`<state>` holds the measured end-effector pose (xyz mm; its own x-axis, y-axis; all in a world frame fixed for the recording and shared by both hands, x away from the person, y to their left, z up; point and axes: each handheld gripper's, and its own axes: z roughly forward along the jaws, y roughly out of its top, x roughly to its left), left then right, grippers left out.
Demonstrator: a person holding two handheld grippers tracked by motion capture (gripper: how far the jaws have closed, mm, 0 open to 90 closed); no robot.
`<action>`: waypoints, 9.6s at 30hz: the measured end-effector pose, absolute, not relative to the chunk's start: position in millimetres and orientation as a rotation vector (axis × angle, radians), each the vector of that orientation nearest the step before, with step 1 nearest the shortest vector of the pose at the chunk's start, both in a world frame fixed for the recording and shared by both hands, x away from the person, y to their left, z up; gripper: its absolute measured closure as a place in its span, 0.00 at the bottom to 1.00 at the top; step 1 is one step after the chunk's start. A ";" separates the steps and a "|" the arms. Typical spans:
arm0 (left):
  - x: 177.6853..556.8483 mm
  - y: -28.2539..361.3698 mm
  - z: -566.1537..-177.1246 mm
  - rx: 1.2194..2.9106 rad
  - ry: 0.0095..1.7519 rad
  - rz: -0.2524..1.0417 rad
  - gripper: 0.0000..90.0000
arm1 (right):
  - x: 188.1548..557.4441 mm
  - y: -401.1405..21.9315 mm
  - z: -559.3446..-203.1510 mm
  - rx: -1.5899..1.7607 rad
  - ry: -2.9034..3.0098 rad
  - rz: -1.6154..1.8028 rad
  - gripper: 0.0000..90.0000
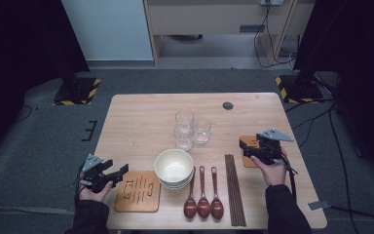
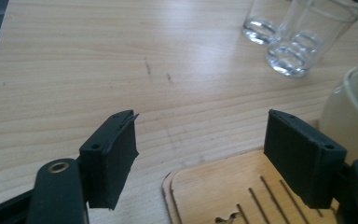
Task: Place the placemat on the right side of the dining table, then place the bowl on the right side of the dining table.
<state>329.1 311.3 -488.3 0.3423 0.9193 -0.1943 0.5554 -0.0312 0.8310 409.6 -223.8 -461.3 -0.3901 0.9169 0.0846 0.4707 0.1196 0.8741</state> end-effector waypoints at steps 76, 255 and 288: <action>354.9 203.8 -435.7 1.883 1.020 0.360 0.65 | 386.8 -108.4 -411.9 1.038 2.190 1.425 0.43; 339.9 220.6 -403.5 1.593 0.875 0.475 0.52 | 387.7 -45.3 -404.9 0.946 2.366 1.278 0.92; 371.9 257.1 -463.9 1.701 1.193 0.608 0.18 | 383.0 -96.3 -372.9 1.003 2.192 1.311 0.92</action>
